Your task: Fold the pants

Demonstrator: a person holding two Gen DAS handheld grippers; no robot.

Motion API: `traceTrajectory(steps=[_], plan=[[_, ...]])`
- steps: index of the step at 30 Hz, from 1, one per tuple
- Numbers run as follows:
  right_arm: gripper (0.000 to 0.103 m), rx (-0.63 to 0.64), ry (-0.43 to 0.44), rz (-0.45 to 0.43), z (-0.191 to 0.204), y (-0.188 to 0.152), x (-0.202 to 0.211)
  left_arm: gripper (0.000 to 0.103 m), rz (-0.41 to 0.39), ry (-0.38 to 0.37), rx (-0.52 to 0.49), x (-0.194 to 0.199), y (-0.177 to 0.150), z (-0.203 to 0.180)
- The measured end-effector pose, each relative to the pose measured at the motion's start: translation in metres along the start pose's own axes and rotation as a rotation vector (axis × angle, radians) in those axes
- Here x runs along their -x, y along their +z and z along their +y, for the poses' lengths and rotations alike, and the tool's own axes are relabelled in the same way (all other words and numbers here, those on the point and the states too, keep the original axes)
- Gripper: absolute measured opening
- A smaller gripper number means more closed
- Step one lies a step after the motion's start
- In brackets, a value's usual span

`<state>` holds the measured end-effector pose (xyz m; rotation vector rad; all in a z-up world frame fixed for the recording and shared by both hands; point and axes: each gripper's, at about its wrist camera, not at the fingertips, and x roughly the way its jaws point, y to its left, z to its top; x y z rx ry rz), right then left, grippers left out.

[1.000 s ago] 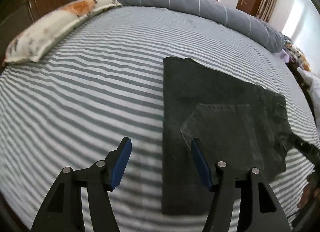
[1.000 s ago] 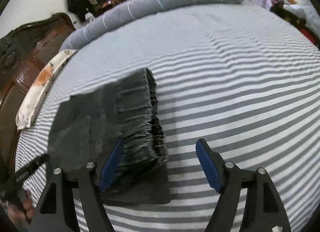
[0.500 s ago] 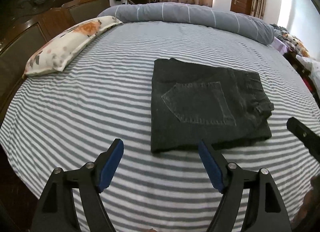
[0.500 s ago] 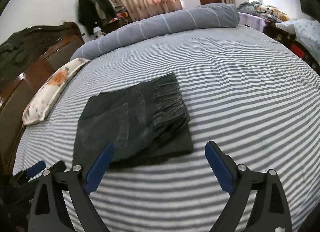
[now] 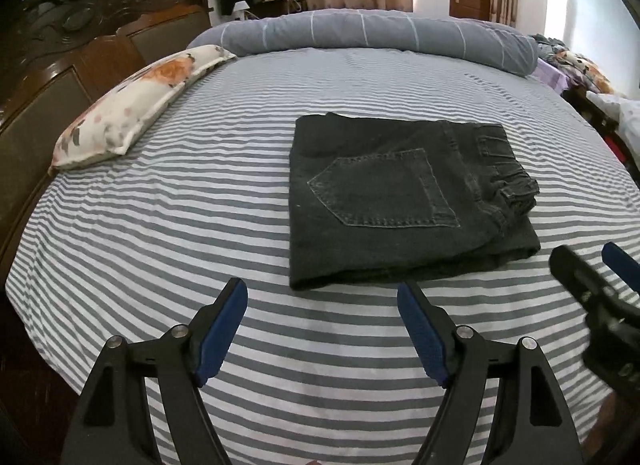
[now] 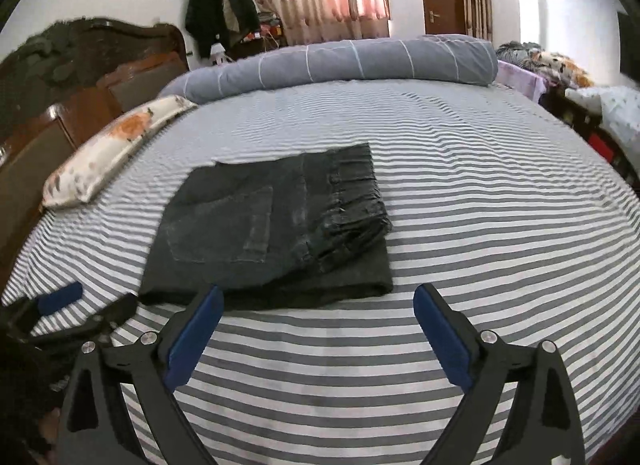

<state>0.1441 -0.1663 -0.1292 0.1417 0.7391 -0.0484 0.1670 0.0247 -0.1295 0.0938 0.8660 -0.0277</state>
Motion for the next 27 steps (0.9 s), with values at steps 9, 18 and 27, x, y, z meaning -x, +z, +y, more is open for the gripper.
traceTrajectory(steps=[9, 18, 27], plan=[[0.095, 0.021, 0.005, 0.042, -0.001, -0.003, -0.007, 0.078, -0.013, 0.022, -0.037, -0.001, -0.002, -0.013], [0.096, 0.051, -0.024, 0.046, 0.002, -0.004, -0.008, 0.078, -0.018, 0.011, -0.05, 0.003, -0.005, -0.02], [0.096, 0.038, -0.037, 0.07, -0.003, -0.005, -0.014, 0.078, -0.025, 0.019, -0.037, 0.004, -0.005, -0.021]])
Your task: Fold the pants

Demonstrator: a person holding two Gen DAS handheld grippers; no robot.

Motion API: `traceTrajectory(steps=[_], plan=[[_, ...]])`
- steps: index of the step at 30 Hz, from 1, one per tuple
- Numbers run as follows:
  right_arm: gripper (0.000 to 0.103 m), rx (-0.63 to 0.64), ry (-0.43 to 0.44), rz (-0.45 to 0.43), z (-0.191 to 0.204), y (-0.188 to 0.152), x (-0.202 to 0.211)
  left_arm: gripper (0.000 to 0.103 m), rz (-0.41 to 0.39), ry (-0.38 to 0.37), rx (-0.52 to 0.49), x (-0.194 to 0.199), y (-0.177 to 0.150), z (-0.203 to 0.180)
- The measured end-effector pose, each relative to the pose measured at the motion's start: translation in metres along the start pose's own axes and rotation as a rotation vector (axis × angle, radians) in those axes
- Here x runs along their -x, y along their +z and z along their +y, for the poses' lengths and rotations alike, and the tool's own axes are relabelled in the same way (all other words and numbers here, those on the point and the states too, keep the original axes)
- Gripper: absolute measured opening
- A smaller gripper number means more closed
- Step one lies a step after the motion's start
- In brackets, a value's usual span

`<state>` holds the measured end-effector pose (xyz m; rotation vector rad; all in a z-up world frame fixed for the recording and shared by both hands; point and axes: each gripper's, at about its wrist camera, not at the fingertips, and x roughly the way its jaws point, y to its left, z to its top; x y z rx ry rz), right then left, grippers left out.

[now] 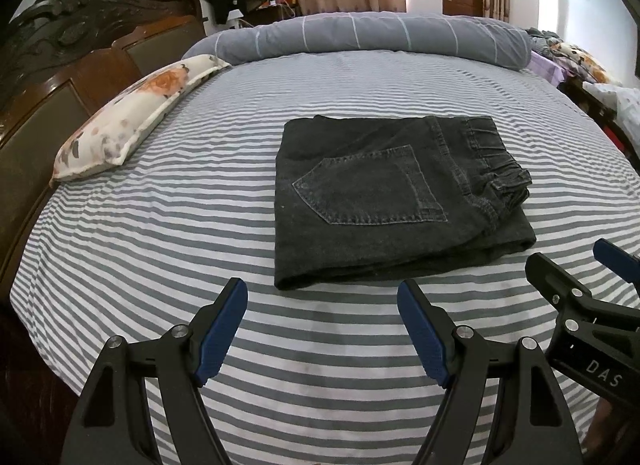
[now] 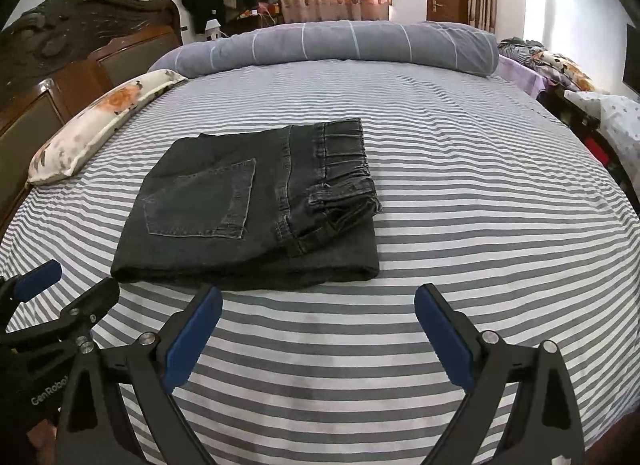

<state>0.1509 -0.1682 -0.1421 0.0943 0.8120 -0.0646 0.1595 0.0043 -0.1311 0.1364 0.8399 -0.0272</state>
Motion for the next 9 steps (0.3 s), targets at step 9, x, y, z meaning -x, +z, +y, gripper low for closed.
traceTrajectory(steps=[9], plan=[[0.096, 0.015, 0.0, 0.009, 0.0005, -0.0013, -0.0002, 0.078, -0.003, -0.016, -0.012, -0.0003, -0.0005, -0.0027]])
